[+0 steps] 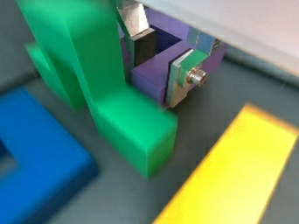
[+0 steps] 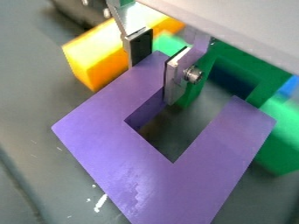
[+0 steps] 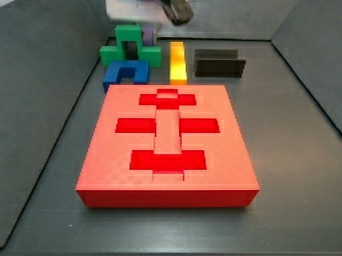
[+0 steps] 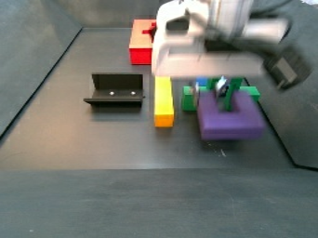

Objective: Pick up the purple object. Move up. Place the purple object on the fixture. Regrasp the purple object. Move to above the board. Insert the purple object.
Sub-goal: Move up, then place the purple object on the fixture.

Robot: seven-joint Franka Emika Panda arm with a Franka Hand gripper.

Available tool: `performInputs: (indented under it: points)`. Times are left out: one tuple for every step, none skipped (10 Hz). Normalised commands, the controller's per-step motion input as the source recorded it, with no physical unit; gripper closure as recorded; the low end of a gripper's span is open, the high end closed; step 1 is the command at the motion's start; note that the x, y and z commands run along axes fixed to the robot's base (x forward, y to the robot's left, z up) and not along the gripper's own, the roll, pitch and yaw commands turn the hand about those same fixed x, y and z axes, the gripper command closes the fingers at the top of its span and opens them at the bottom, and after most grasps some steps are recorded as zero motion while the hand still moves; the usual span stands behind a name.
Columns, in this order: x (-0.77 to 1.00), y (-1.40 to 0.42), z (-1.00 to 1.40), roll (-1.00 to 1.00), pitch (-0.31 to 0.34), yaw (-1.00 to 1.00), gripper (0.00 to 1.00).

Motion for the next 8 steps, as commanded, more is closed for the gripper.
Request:
performInputs:
  points:
    - [-0.03, 0.01, 0.22, 0.04, 0.034, 0.02, 1.0]
    - [-0.02, 0.0, 0.0, 0.0, 0.0, 0.0, 1.0]
    - [0.12, 0.26, 0.26, -0.53, -0.046, -0.09, 1.0]
    - [0.55, 0.34, 0.65, -0.91, -0.1, -0.1, 1.0]
    - [0.65, 0.26, 0.44, -0.92, -0.26, -0.13, 1.0]
    - [0.73, 0.15, 0.3, -0.93, -0.326, -0.19, 1.0]
    - [0.77, 0.09, 0.27, -0.99, -0.311, -0.24, 1.0]
    - [0.77, 0.09, 0.27, -1.0, -0.309, -0.26, 1.0]
